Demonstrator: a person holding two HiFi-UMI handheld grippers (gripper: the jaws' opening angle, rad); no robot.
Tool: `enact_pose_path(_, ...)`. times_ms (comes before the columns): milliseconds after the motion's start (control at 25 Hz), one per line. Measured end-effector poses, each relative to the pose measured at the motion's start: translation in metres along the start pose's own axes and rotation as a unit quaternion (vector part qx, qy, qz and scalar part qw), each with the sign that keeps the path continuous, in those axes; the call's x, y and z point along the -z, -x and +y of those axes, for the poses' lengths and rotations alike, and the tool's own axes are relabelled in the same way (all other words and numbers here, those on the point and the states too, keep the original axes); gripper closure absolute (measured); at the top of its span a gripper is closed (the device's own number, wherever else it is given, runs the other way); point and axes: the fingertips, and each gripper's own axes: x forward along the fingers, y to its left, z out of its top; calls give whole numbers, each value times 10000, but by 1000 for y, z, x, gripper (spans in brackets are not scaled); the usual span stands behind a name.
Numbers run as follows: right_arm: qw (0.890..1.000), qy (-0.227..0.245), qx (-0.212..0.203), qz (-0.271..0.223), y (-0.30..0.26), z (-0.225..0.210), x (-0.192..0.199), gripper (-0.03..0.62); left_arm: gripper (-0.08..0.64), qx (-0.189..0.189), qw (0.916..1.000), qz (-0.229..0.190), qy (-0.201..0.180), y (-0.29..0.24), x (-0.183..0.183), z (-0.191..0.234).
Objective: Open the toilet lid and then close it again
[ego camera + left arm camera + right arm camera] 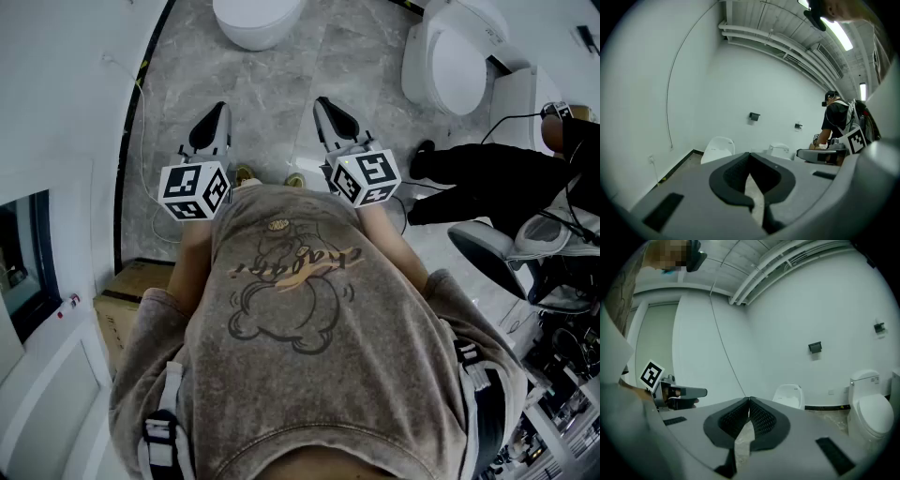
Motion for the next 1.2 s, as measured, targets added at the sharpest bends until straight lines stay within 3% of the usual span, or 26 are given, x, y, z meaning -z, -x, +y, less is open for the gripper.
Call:
enact_pose_path(200,10000,16,4,56,-5,6,29,565,551,-35,10000,-49,64,7,25,13)
enact_pose_path(320,9999,-12,19,100,-24,-5,29,565,551,-85,9999,-24,95,-12,22,27)
enact_pose_path(800,9989,-178,287,334,-170,-73,10,565,551,226,9994,267,66,-154,-16,118)
enact_pose_path(1040,9975,-307,394,508,-239,-119,24,565,551,434,9969,652,16,-238,-6,158)
enact_pose_path(1200,9957,-405,422,725,-292,-149,64,565,551,486,9945,926,-58,-294,29,189)
